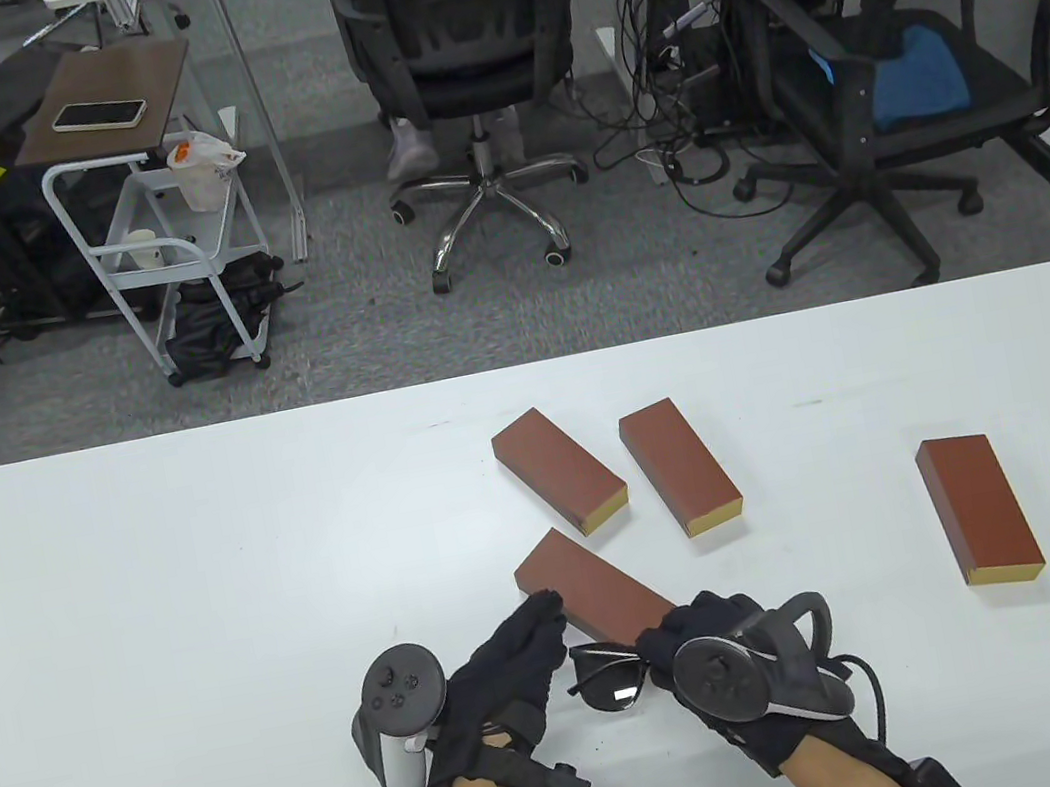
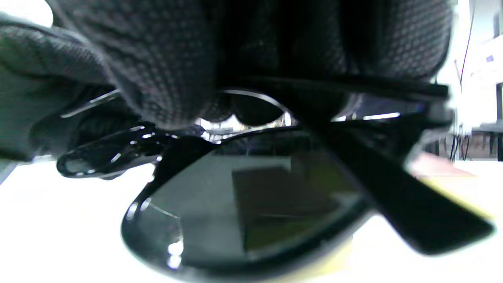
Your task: Slide to open storage boxes and store sunglasses
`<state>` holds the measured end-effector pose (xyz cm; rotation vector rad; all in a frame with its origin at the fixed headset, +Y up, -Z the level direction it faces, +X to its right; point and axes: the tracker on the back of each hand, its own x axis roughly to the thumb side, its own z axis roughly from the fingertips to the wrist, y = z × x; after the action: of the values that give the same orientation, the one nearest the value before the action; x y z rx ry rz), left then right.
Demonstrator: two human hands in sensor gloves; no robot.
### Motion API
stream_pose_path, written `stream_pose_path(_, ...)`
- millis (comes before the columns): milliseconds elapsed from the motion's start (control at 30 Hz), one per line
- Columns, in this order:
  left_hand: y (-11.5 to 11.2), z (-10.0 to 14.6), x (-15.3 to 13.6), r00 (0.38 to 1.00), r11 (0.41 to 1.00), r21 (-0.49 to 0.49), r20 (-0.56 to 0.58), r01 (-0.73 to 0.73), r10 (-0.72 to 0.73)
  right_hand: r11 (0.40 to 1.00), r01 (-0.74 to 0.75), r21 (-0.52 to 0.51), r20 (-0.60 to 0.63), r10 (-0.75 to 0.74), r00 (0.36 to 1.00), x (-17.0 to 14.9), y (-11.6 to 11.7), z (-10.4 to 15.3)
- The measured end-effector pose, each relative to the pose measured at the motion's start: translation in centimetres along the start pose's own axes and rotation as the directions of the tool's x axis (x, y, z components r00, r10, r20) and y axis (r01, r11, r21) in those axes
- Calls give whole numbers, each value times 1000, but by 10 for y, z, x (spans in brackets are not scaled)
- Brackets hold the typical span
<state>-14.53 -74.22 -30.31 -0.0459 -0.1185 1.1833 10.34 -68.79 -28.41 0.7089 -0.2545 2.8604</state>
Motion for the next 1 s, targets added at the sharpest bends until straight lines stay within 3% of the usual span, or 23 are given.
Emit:
stream_pose_path(133, 14, 0, 2, 981, 978, 91, 28, 187, -190, 990, 3, 142, -13, -1, 1000, -3, 15, -3)
stream_pose_path(300, 20, 0, -1, 961, 957, 104, 18, 272, -275, 956, 20, 292, -26, -13, 1000, -9, 34, -3)
stream_pose_path(433, 21, -1, 0, 955, 950, 105, 19, 293, -297, 939, -3, 344, -33, 16, 999, -10, 44, -2)
stream_pose_path(667, 22, -2, 1, 946, 941, 110, 18, 320, -324, 923, -6, 385, -55, 29, 998, -13, 57, 0)
stream_pose_path(800, 23, -2, 1, 945, 939, 116, 14, 324, -327, 935, -3, 354, -60, 26, 998, -12, 56, 0)
stream_pose_path(1000, 26, -1, 2, 938, 930, 142, 17, 340, -346, 959, 9, 282, -110, 23, 994, -20, 31, 0)
